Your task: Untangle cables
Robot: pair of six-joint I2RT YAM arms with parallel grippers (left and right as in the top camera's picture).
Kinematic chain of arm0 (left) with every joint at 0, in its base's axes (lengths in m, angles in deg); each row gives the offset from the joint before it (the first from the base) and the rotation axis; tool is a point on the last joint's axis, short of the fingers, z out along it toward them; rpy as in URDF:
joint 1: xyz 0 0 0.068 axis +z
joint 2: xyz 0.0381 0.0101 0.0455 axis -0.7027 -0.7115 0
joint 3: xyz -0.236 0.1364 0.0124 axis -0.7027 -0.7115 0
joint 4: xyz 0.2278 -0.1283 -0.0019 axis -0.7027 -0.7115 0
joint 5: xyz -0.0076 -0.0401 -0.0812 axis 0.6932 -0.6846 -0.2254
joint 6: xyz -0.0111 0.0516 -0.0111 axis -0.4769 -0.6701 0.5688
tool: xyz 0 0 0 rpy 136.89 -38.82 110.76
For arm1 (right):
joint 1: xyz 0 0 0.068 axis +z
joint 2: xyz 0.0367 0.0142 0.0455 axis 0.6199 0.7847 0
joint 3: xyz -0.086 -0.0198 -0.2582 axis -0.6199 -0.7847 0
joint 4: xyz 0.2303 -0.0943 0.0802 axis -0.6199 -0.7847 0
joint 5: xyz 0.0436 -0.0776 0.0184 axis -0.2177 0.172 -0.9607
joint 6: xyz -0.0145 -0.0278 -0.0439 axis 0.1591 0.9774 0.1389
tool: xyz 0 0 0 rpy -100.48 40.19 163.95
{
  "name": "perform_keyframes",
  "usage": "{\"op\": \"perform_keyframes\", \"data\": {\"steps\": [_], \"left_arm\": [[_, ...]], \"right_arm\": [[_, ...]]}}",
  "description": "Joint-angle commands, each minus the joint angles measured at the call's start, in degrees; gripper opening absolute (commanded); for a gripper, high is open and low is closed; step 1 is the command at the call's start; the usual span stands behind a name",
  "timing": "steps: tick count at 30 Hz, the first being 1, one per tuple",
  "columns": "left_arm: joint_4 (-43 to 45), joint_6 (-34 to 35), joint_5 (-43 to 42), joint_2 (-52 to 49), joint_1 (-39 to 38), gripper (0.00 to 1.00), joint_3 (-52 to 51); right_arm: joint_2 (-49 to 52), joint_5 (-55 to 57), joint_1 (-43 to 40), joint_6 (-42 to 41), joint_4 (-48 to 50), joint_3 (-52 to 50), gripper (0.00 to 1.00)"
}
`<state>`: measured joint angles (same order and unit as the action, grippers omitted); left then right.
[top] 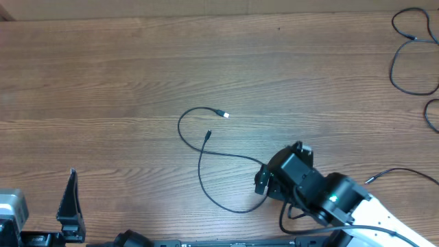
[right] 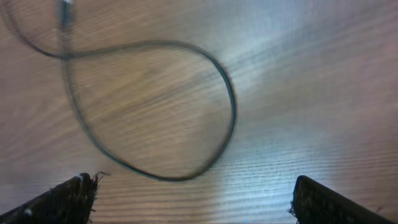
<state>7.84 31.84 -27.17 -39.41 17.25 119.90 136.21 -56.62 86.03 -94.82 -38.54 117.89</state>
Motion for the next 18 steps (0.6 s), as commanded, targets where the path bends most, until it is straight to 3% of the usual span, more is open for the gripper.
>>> {"op": "perform_keyframes", "data": {"steps": [1,6,11,15,17,18], "left_arm": [[0.24,1.33,-1.29,0.09,0.0,1.0,0.09],[0.22,1.75,-1.29,0.09,0.0,1.0,0.09],[0.26,1.73,-1.25,0.07,0.0,1.0,0.09],[0.22,1.73,-1.25,0.09,0.0,1.0,0.09],[0.17,1.73,-1.25,0.07,0.0,1.0,0.07],[0.17,1.73,-1.25,0.07,0.0,1.0,0.07]], "right_arm": [[2.01,-4.72,0.22,-10.69,4.44,-5.42,1.0],[9.01,-4.63,0.15,-15.67,5.53,-6.71,1.0],[20.44,-8.41,0.11,-15.43,9.99,-6.64,1.0],[24.2,-8.98,-1.05,-13.94,9.03,-6.36,0.9],[24.26,-8.94,-1.09,-13.94,9.01,-6.38,0.63],[24.26,-8.94,-1.09,-13.97,9.05,-6.38,0.39]]}}
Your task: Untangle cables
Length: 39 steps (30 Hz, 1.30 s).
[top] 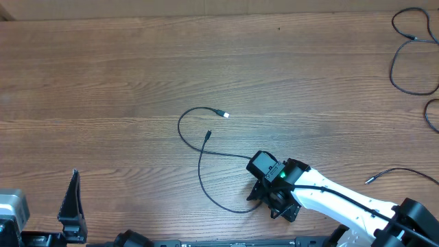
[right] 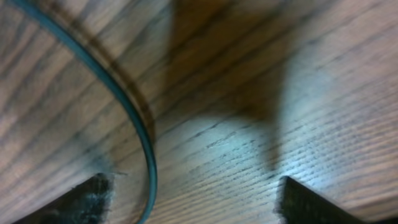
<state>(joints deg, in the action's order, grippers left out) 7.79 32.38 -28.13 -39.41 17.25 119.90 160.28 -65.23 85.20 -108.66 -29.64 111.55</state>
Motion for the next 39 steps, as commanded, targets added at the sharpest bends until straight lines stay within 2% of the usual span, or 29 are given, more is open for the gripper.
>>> {"op": "perform_keyframes", "data": {"steps": [1,2,3,7,10,15,18,23,25,28,33,36,39], "left_arm": [[0.22,1.18,-0.28,0.09,0.0,1.0,0.07],[0.22,1.18,-0.28,0.07,0.0,1.0,0.07],[0.22,1.18,-0.28,0.09,0.0,1.0,0.07],[0.22,1.14,-0.26,0.07,0.0,1.0,0.07],[0.0,1.09,-0.24,0.07,0.0,1.0,0.07],[-0.13,0.46,-0.22,0.07,0.0,1.0,0.07],[-0.15,0.48,-0.24,0.07,0.0,1.0,0.07],[-0.13,0.5,-0.24,0.07,0.0,1.0,-0.31],[-0.13,0.5,-0.26,0.07,0.0,1.0,-0.44],[0.02,0.5,-0.26,0.02,0.0,1.0,-0.7],[0.04,0.52,-0.28,0.02,0.0,1.0,-0.7],[-0.2,0.52,-0.26,0.02,0.0,1.0,-0.7],[-0.66,0.5,-0.26,0.02,0.0,1.0,-0.7]], "right_arm": [[0.2,-0.26,-0.26,-0.13,0.13,-0.04,0.21],[0.2,-0.22,-0.26,-0.13,0.13,-0.04,0.06],[0.2,-0.17,-0.26,-0.13,0.13,-0.04,0.04],[0.2,0.24,-0.24,-0.09,0.13,-0.04,0.04],[0.17,3.39,-0.57,3.04,-0.46,0.74,0.04],[0.15,13.62,-5.05,9.73,-9.42,10.58,0.04],[0.17,20.87,-10.08,15.52,-13.9,19.76,0.04],[0.42,22.29,-28.79,32.2,-11.78,37.18,0.04],[0.98,18.8,-35.87,36.26,-11.52,40.81,0.04],[1.53,6.6,-44.7,44.92,-13.16,42.93,0.04],[1.53,10.58,-40.04,44.83,-22.43,42.91,0.04],[1.44,20.24,-30.62,37.55,-29.31,42.47,0.04],[1.4,24.09,-21.53,31.78,-32.15,40.63,0.04]]}}
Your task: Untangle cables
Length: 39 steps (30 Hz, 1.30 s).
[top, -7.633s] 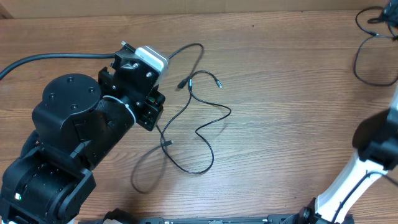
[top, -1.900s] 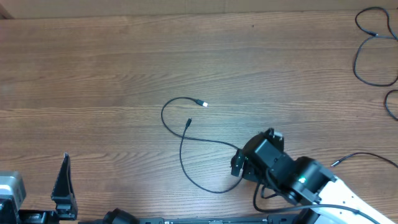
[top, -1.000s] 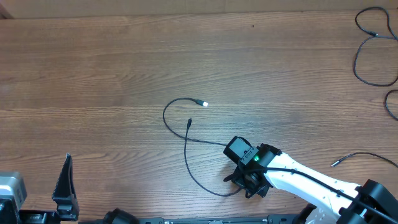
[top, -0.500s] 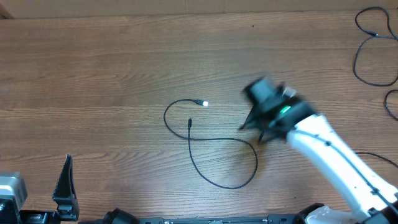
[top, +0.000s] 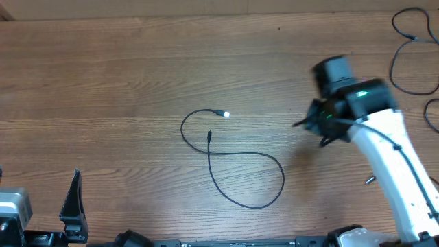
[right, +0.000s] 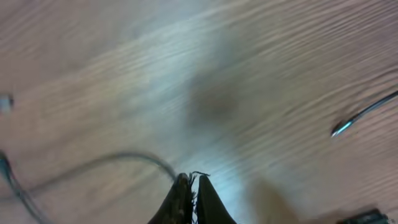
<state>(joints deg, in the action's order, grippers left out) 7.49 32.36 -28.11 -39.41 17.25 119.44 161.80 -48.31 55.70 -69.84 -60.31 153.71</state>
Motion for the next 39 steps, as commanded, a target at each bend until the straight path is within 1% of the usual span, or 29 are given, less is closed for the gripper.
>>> {"op": "perform_keyframes", "data": {"steps": [1,4,7,9,11,12,13,14,16,19,22,24,26,27,28,29,30,31,32,37,39], "left_arm": [[-0.61,0.52,-0.28,0.02,0.0,1.0,-0.24],[-1.36,0.5,-0.26,0.02,0.0,1.0,-0.24],[-1.88,0.44,-0.26,0.02,0.0,1.0,-0.24],[-2.05,0.28,-0.26,0.02,0.0,1.0,-0.35],[-2.03,0.28,-0.28,0.02,0.0,1.0,-0.63],[-2.03,0.28,-0.28,0.02,0.0,1.0,-0.85],[-2.03,0.28,-0.28,0.02,0.0,1.0,-1.03],[-2.01,0.31,-0.28,0.02,0.0,1.0,-1.33],[-1.99,0.31,-0.28,0.02,0.0,1.0,-1.77],[-2.01,0.31,-0.28,0.0,0.0,1.0,-1.97],[-2.01,0.31,-0.28,0.0,0.0,1.0,-2.05],[-2.01,0.31,-0.28,0.0,0.0,1.0,-2.05],[-1.99,0.31,-0.28,0.0,0.0,1.0,-2.05],[-2.01,0.31,-0.28,0.0,0.0,1.0,-2.05],[-2.01,0.31,-0.31,0.0,0.0,1.0,-2.05],[-1.99,0.31,-0.31,0.0,0.0,1.0,-2.05],[-2.01,0.33,-0.31,0.0,0.0,1.0,-2.05],[-1.99,0.33,-0.31,0.02,0.0,1.0,-2.05],[-1.99,0.33,-0.31,0.0,0.0,1.0,-2.05],[-2.01,0.31,-0.31,0.0,0.0,1.0,-2.05],[-1.95,0.31,-0.28,0.0,0.0,1.0,-2.05]], "right_arm": [[-0.2,7.21,10.14,-7.78,-1.64,-2.49,0.04],[-0.24,7.26,16.2,-10.99,-1.33,-7.65,0.04],[-0.24,6.4,21.4,-16.72,0.59,-15.65,0.04],[-0.24,4.55,23.85,-19.58,3.67,-21.27,0.13],[-0.24,1.25,24.41,-19.69,8.5,-26.01,0.38],[-0.22,-1.27,24.39,-19.28,11.89,-28.44,0.52],[-0.22,-2.84,24.39,-18.73,13.99,-29.73,0.59],[-0.22,-6.6,24.39,-17.49,18.97,-32.76,0.71],[-0.22,-8.98,24.39,-17.59,23.02,-35.5,0.72],[-0.22,-9.88,24.39,-17.75,25.46,-37.53,0.74],[-0.15,-11.96,24.39,-17.75,28.83,-39.87,0.75],[-0.15,-14.29,24.39,-17.97,32.85,-42.88,0.75],[-0.15,-15.67,24.39,-17.99,35.04,-44.54,0.74],[-0.15,-15.87,24.39,-18.21,35.58,-44.98,0.72],[-0.15,-15.85,24.39,-18.8,35.71,-45.27,0.65],[-0.15,-15.85,24.39,-19.15,35.74,-45.27,0.52],[-0.15,-15.85,24.39,-19.54,35.89,-45.27,0.34],[-0.15,-15.85,24.39,-19.74,36.13,-45.27,0.1],[-0.15,-15.85,24.39,-19.98,36.2,-45.27,0.04],[-0.17,-16.04,24.37,-20.35,37.73,-44.89,0.04],[-0.17,-15.54,23.58,-18.51,37.79,-42.8,0.04]]}}
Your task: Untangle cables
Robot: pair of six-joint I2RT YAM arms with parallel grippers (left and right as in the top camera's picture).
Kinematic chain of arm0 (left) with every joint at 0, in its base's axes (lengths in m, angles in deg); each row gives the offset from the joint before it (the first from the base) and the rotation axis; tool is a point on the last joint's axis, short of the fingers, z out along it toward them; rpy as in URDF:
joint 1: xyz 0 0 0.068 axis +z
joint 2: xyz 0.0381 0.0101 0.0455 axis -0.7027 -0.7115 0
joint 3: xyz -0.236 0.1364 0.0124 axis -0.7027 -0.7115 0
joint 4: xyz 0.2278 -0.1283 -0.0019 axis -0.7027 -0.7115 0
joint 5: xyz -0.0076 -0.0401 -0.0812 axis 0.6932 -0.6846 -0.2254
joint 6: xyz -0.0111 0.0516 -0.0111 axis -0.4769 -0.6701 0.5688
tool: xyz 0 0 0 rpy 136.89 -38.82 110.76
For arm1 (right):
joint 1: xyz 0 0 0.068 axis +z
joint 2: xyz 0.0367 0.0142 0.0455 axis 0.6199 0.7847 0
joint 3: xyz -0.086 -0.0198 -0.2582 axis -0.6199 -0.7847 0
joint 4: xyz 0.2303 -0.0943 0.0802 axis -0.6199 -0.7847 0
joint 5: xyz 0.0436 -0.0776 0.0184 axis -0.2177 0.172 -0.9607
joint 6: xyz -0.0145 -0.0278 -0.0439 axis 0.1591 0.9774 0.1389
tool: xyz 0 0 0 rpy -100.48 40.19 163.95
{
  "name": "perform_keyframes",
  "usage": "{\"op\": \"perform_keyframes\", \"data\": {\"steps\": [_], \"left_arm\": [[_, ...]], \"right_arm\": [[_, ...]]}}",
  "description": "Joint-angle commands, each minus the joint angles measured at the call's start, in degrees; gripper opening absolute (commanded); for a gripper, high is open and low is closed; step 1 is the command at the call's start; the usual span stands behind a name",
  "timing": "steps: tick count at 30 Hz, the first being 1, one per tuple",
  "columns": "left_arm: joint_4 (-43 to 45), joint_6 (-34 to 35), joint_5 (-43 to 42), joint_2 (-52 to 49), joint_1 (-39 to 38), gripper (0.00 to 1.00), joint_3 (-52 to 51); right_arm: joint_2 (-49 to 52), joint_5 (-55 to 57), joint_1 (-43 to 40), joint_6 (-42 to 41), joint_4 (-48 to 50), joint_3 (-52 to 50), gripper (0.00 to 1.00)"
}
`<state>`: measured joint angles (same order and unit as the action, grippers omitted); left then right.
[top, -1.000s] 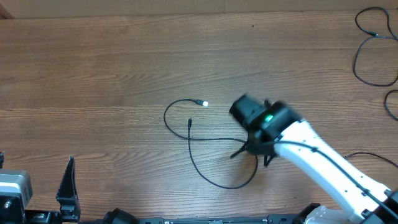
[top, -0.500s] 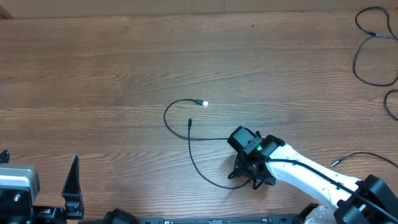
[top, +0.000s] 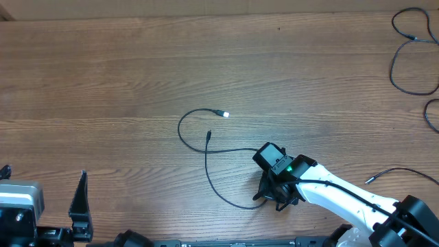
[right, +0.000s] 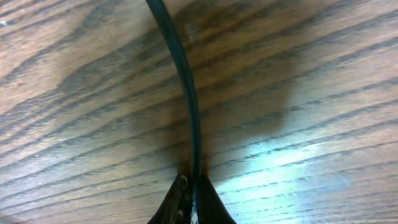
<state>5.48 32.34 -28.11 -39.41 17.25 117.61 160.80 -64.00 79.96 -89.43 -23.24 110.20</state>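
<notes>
A thin black cable (top: pixel 206 161) lies in a loop at the table's middle, with a white plug (top: pixel 223 114) at one end and a dark tip (top: pixel 208 134) at the other. My right gripper (top: pixel 266 194) is down at the loop's right side. Seen from the right wrist, the cable (right: pixel 186 93) runs straight into the right gripper (right: pixel 193 190), whose fingers are shut on it. My left gripper (top: pixel 79 206) rests at the bottom left, far from the cable. Whether it is open or shut does not show.
More black cables (top: pixel 410 55) lie coiled at the far right edge, and another strand (top: pixel 432 115) curls below them. A thin lead with a metal tip (top: pixel 394 171) lies near the right arm's base.
My right gripper was shut and up at the right, away from the cable. Now it is low at the loop's right side, shut on the cable. The loop has become narrower.
My right gripper first hung open over the loop's right end. It was then low beside the cable, still open. Later it was shut far to the right and the loop lay stretched wider. Now it is back at the loop, shut on the cable.
</notes>
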Motion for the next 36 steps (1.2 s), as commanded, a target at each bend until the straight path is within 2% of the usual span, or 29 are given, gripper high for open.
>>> {"op": "perform_keyframes", "data": {"steps": [1,3,8,14,19,25,30,32,34,35,36], "left_arm": [[0.17,0.33,-0.28,0.0,0.0,1.0,-0.22],[0.57,0.33,-0.28,0.0,0.0,1.0,-0.22],[1.7,0.33,-0.28,0.0,0.0,1.0,-0.22],[3.34,0.35,-0.31,0.0,0.0,1.0,-0.26],[5.62,0.37,-0.31,-0.22,0.0,1.0,-0.26],[8.46,2.08,-0.37,-1.62,0.0,1.0,-0.26],[9.31,2.95,-0.74,-4.46,0.0,1.0,-0.26],[9.33,2.95,-0.76,-5.86,0.0,1.0,-0.26],[9.29,2.95,-0.81,-7.19,0.0,1.0,-0.26],[9.29,2.93,-0.81,-7.98,0.0,1.0,-0.26],[9.29,2.91,-0.79,-8.5,-0.02,1.0,-0.26]], "right_arm": [[0.83,0.52,-2.25,4.0,0.24,3.45,0.04],[0.83,2.99,-6.03,8.85,-2.25,9.14,0.04],[0.96,6.86,-22.84,24.28,-5.49,25.49,0.04],[4.33,6.95,-45.27,32.24,-2.99,36.06,0.04],[8.02,6.91,-56.46,35.91,3.19,38.84,0.04],[12.61,6.69,-60.37,36.61,11.8,38.84,0.04],[16.17,-3.87,-58.88,36.59,7.21,38.84,0.04],[16.22,-7.45,-57.29,36.65,4.46,38.77,0.23],[16.22,-9.66,-54.31,37.51,1.81,38.77,0.61],[16.22,-10.49,-51.63,39.54,0.17,38.77,0.73],[16.22,-10.75,-48.76,40.7,-1.14,38.77,0.77]]}}
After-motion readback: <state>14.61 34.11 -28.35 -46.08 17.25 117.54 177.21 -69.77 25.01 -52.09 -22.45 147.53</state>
